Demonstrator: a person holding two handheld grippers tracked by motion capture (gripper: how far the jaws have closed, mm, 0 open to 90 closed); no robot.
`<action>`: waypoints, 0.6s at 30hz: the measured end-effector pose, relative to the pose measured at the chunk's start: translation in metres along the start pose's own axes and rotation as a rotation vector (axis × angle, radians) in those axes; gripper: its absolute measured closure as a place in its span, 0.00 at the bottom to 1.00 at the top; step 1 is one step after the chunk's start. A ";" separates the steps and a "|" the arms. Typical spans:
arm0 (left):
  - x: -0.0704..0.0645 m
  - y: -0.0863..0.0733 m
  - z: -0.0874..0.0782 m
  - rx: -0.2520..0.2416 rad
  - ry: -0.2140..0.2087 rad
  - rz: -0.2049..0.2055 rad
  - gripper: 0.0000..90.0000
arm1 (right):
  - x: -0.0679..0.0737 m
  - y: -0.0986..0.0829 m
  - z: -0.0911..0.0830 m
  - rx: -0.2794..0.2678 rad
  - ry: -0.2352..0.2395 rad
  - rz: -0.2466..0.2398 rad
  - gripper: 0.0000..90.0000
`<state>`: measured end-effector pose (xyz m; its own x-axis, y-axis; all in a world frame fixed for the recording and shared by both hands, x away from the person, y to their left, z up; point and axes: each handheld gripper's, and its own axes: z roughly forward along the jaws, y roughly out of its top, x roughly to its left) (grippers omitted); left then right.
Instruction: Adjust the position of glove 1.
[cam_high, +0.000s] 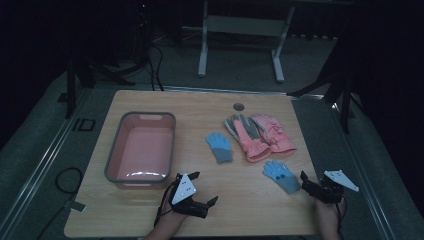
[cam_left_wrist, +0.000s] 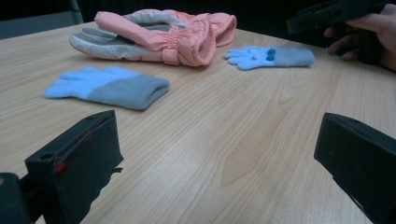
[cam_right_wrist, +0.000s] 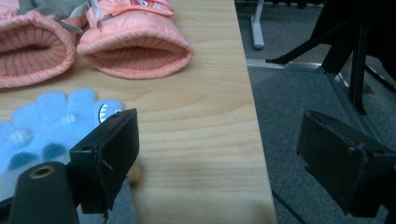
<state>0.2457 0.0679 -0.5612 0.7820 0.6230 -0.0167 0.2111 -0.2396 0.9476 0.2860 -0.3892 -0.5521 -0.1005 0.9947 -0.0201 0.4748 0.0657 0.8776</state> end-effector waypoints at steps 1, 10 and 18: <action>0.000 0.000 0.000 0.002 -0.004 -0.002 0.01 | 0.000 0.000 0.000 0.004 0.006 0.000 0.15; -0.001 0.000 0.000 0.002 -0.007 0.002 0.01 | 0.002 0.009 -0.007 0.107 0.058 0.024 0.13; -0.001 0.000 0.000 0.000 -0.009 0.001 0.01 | 0.011 0.038 -0.009 0.177 0.123 0.004 0.17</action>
<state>0.2454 0.0673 -0.5612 0.7873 0.6163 -0.0183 0.2104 -0.2407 0.9475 0.2956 -0.3768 -0.5148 -0.1990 0.9787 0.0507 0.6203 0.0857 0.7797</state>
